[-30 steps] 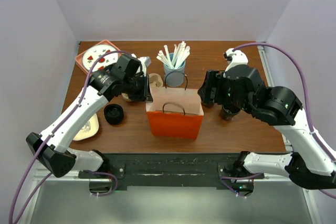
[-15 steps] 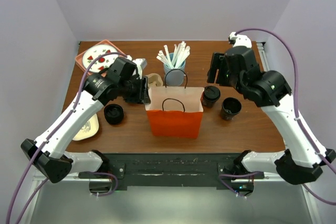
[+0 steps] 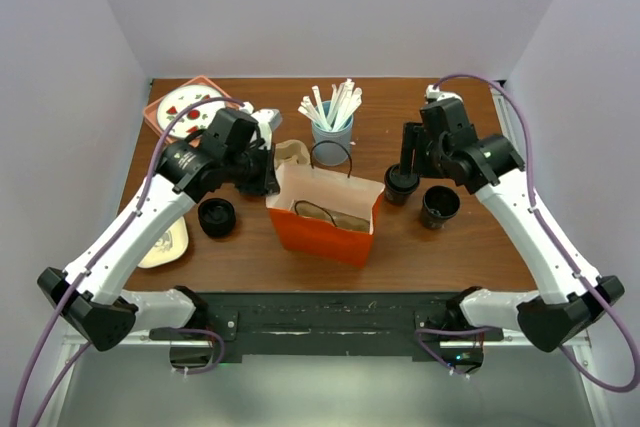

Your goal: Pack the takeout coffee

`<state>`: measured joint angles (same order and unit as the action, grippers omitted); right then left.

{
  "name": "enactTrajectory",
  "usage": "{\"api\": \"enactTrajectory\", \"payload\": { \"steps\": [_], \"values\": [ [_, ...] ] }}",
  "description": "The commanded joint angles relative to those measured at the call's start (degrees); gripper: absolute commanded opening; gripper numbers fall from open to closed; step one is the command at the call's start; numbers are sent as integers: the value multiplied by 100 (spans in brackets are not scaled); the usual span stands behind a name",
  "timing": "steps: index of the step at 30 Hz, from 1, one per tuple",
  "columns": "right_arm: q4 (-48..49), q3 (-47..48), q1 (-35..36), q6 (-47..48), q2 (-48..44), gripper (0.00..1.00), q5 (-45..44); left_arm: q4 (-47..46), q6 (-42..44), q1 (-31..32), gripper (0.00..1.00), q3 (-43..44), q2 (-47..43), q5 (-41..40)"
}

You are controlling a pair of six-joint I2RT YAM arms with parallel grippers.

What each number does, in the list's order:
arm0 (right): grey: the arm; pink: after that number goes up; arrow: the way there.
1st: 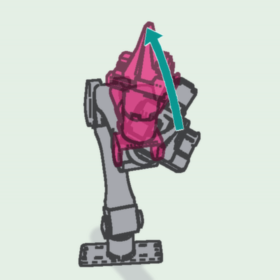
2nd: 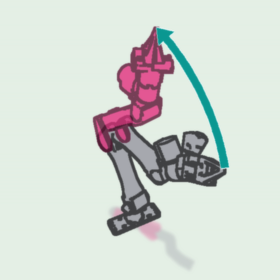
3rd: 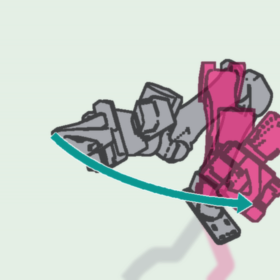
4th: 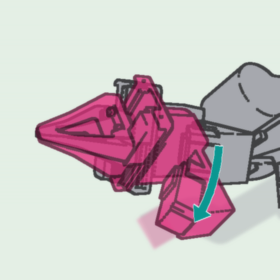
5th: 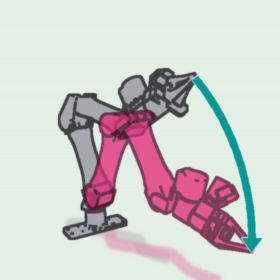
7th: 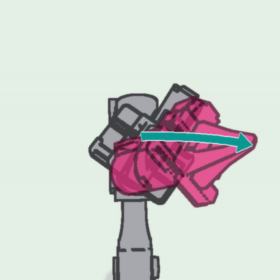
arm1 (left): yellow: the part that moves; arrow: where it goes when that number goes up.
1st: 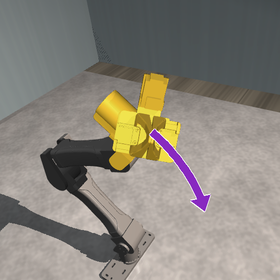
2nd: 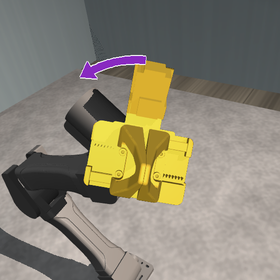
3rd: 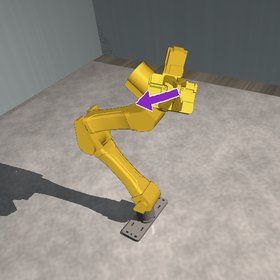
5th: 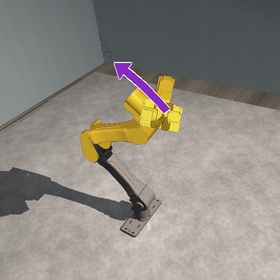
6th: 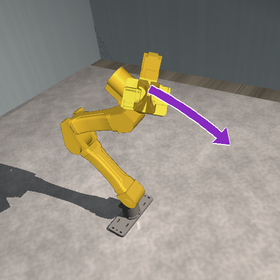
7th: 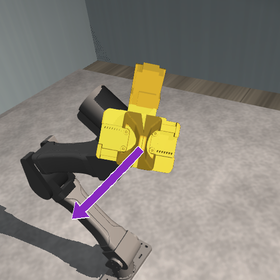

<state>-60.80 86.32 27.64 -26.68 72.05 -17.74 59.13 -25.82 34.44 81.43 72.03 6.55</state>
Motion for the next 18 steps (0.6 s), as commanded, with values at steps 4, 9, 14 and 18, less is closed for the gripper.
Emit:
{"api": "enactTrajectory", "payload": {
  "steps": [4, 9, 14, 18],
  "values": [
    [525, -591, -478, 760, 247, 72, 743, -797, 455, -130, 0, 58, -303, 100],
    [717, -327, -1075, 1225, 1046, 76, 1430, -878, 465, -130, 0, -127, -286, 180],
    [964, -204, -1164, 1595, 1583, 84, 1756, -790, 315, -130, 0, -233, -330, 391],
    [1035, -212, -1182, 1893, 1821, 85, 1625, -640, 201, -130, 0, -206, -312, 549]
  ]
}}
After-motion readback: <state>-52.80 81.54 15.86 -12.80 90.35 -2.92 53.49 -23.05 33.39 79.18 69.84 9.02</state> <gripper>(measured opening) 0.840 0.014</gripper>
